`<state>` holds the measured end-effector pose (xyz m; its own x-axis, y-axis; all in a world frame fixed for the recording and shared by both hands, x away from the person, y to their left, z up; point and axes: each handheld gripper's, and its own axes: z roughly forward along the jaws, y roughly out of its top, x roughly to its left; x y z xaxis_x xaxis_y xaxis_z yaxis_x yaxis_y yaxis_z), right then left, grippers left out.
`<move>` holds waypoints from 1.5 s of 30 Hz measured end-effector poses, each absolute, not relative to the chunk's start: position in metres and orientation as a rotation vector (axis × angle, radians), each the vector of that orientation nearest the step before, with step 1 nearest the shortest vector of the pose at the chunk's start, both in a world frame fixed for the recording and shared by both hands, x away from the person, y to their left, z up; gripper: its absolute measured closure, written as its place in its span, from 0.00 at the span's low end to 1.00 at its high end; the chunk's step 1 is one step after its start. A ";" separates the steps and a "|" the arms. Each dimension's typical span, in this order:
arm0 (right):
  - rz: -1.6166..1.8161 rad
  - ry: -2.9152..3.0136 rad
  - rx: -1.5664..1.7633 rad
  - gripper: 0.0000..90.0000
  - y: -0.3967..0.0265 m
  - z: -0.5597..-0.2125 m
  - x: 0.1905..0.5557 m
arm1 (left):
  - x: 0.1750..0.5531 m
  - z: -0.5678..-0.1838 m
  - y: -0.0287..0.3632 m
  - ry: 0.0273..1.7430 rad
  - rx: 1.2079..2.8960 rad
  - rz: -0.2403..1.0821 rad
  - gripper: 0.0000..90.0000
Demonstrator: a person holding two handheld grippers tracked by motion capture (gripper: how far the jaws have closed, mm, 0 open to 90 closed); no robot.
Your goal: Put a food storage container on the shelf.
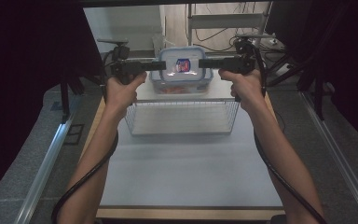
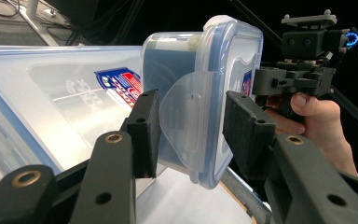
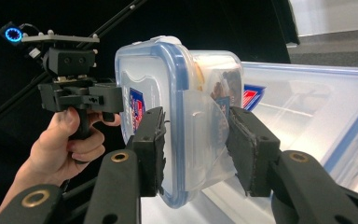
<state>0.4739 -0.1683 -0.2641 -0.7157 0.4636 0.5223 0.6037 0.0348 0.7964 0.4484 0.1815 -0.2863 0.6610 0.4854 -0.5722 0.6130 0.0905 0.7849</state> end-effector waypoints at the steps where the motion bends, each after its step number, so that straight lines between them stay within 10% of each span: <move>1: -1.778 -2.165 -1.131 0.64 -0.168 -0.265 0.477 | 0.451 -0.288 0.181 0.946 1.548 -0.124 0.63; 27: -1.855 -2.309 -1.280 0.52 -0.160 -0.268 0.497 | 0.462 -0.291 0.173 1.004 1.529 -0.071 0.41; 38: -1.866 -2.668 -1.172 0.98 -0.158 -0.260 0.446 | 0.437 -0.291 0.190 0.938 1.542 0.179 0.31; 45: -1.754 -2.647 -1.333 1.00 -0.153 -0.276 0.465 | 0.429 -0.294 0.195 0.937 1.553 0.279 0.30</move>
<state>0.4649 -0.1534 -0.2762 -0.6619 0.7331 0.1564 0.4300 0.2004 0.8803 0.4289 0.1953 -0.2944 0.6420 0.6919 -0.3302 0.3979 0.0675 0.9149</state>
